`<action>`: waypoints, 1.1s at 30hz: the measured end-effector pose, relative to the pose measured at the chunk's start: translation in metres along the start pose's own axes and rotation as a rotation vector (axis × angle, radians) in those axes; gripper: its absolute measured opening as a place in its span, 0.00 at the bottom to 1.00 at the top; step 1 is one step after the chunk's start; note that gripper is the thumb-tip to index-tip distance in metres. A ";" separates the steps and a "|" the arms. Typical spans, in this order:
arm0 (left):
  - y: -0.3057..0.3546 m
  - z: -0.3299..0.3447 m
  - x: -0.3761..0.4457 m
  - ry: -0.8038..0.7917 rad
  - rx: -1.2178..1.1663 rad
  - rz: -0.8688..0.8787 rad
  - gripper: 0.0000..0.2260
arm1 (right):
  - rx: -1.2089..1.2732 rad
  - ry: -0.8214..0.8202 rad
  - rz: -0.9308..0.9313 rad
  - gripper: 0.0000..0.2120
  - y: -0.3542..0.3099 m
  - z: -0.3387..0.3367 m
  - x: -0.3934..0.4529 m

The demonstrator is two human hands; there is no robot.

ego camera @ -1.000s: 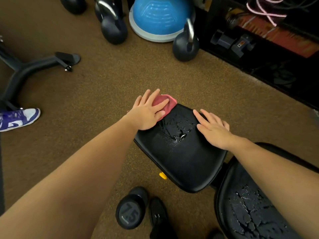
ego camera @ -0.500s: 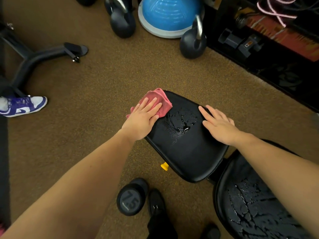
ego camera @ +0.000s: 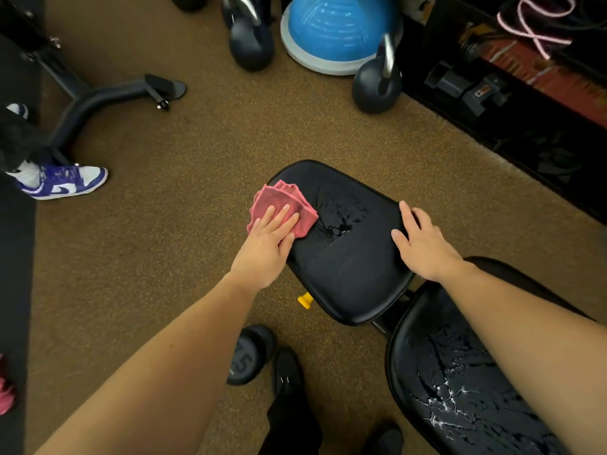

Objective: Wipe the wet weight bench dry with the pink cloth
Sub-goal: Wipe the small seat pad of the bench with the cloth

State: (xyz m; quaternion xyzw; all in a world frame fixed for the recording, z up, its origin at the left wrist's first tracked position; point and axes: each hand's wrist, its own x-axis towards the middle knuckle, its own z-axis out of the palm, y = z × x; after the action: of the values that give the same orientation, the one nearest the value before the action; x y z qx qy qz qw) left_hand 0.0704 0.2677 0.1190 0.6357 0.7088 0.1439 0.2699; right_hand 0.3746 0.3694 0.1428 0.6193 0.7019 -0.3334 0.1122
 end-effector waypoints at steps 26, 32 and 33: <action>0.112 0.084 -0.103 0.059 -0.106 -0.039 0.17 | 0.138 -0.084 -0.022 0.28 0.016 0.001 -0.019; 0.151 0.093 -0.108 0.028 -0.131 0.062 0.15 | 0.245 -0.106 -0.063 0.24 0.021 -0.007 -0.027; 0.158 0.090 -0.107 0.034 -0.177 0.059 0.14 | 0.259 -0.077 -0.084 0.23 0.022 -0.009 -0.028</action>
State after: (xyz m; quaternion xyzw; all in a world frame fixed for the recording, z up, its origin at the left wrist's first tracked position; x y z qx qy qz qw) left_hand 0.2568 0.1745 0.1535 0.6273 0.6789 0.2245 0.3085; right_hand 0.4033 0.3524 0.1582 0.5855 0.6735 -0.4490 0.0441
